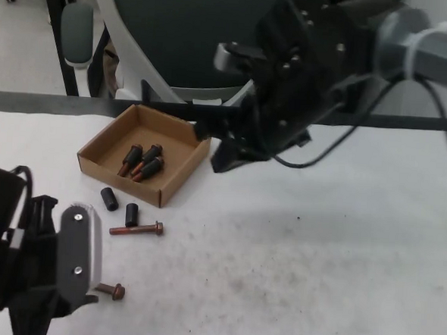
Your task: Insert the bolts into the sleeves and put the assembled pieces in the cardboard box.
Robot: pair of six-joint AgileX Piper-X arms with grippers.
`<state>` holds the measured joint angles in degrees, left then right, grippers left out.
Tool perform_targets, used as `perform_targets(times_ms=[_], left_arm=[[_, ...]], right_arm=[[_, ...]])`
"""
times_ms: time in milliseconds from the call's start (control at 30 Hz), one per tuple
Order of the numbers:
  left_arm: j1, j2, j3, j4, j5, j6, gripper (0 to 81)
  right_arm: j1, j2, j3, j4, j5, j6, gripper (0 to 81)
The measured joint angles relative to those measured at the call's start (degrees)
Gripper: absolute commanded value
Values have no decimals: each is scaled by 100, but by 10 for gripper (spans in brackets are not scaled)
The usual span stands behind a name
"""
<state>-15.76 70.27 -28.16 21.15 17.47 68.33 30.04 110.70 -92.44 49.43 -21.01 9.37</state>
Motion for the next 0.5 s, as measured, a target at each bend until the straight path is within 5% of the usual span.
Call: perform_targets(times_ms=[500], left_arm=[[-22, 1433, -1505, 1261, -364, 631, 303]], right_arm=[[-67, -1996, 2347, 28, -508, -151, 2]])
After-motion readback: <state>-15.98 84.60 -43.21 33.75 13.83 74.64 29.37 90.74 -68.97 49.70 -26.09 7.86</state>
